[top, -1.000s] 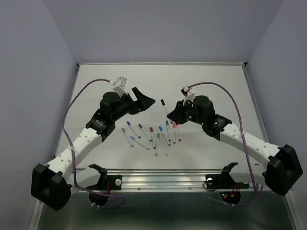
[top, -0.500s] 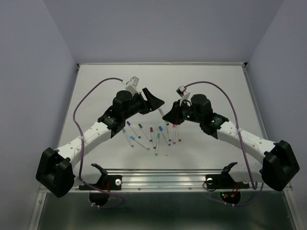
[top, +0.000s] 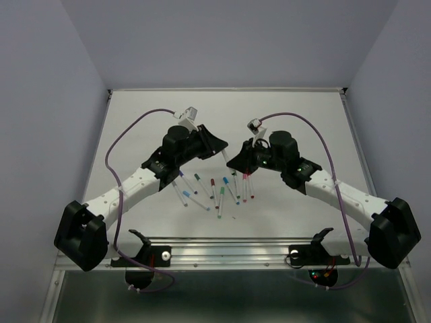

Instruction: Open the pen caps

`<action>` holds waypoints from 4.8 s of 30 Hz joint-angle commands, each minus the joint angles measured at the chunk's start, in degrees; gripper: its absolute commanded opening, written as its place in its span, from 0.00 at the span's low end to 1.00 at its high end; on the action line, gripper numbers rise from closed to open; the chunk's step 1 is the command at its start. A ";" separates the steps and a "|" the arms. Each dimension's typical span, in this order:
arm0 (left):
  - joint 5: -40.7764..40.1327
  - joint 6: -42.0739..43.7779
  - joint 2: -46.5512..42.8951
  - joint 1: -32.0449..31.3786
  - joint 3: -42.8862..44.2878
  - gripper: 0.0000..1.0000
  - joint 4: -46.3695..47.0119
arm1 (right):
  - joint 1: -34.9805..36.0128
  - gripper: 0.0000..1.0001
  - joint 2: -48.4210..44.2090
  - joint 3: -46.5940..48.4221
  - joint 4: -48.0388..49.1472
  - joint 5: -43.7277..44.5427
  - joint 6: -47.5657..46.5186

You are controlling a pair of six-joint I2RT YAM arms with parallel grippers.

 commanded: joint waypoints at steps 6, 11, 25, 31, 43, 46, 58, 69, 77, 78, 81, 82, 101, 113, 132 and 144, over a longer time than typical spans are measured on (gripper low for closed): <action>-3.25 0.48 -0.84 -0.66 3.81 0.00 1.55 | 0.37 0.01 -1.91 1.22 2.35 -2.79 -0.11; -9.31 0.66 -1.71 -0.66 4.59 0.00 0.05 | 0.37 0.01 -3.06 -1.16 -0.98 -5.69 -0.98; -20.23 0.92 1.80 3.55 11.63 0.00 -4.52 | 2.83 0.01 -13.33 -10.47 -11.45 -8.25 -2.66; -18.72 1.45 3.56 6.72 12.51 0.00 -4.96 | 3.35 0.01 -14.66 -10.66 -13.30 0.87 -0.91; -20.04 6.01 6.63 15.68 11.72 0.01 -15.41 | -2.08 0.01 -0.34 -0.46 -17.60 26.29 2.00; -19.96 8.21 9.70 18.32 13.12 0.02 -18.32 | -10.85 0.01 3.00 1.21 -18.92 28.22 1.83; -18.11 13.84 30.27 24.47 25.33 0.04 -21.92 | -24.15 0.01 17.93 7.27 -18.92 41.68 -4.59; -20.58 16.30 39.33 24.74 33.87 0.15 -28.52 | -25.91 0.08 24.54 9.30 -19.01 38.34 -5.38; -19.88 16.48 41.44 24.92 35.27 0.36 -30.36 | -25.91 0.16 24.98 8.42 -18.92 37.63 -3.71; -19.70 16.39 41.79 24.92 35.62 0.37 -30.71 | -25.91 0.17 25.07 8.42 -19.18 37.55 -3.62; -19.61 16.21 42.49 25.00 36.15 0.37 -31.41 | -25.91 0.19 25.16 8.24 -19.97 37.11 -3.18; -19.61 16.04 42.41 25.00 36.06 0.37 -31.33 | -25.91 0.20 25.07 8.07 -19.98 37.02 -3.18; -13.02 17.09 24.93 25.09 25.37 0.99 -25.89 | -24.43 1.00 13.65 5.87 -20.95 29.82 -5.29; -12.14 16.04 2.16 25.09 8.21 0.99 -23.07 | -4.30 1.00 9.68 3.32 -28.68 34.99 -3.98; -14.25 15.51 -3.30 25.09 5.74 0.99 -23.77 | 2.83 0.83 24.18 5.17 -27.46 40.45 -1.78; -7.50 15.95 -3.65 25.01 5.48 0.99 -21.93 | 3.35 0.01 19.19 4.38 -24.55 41.85 -1.77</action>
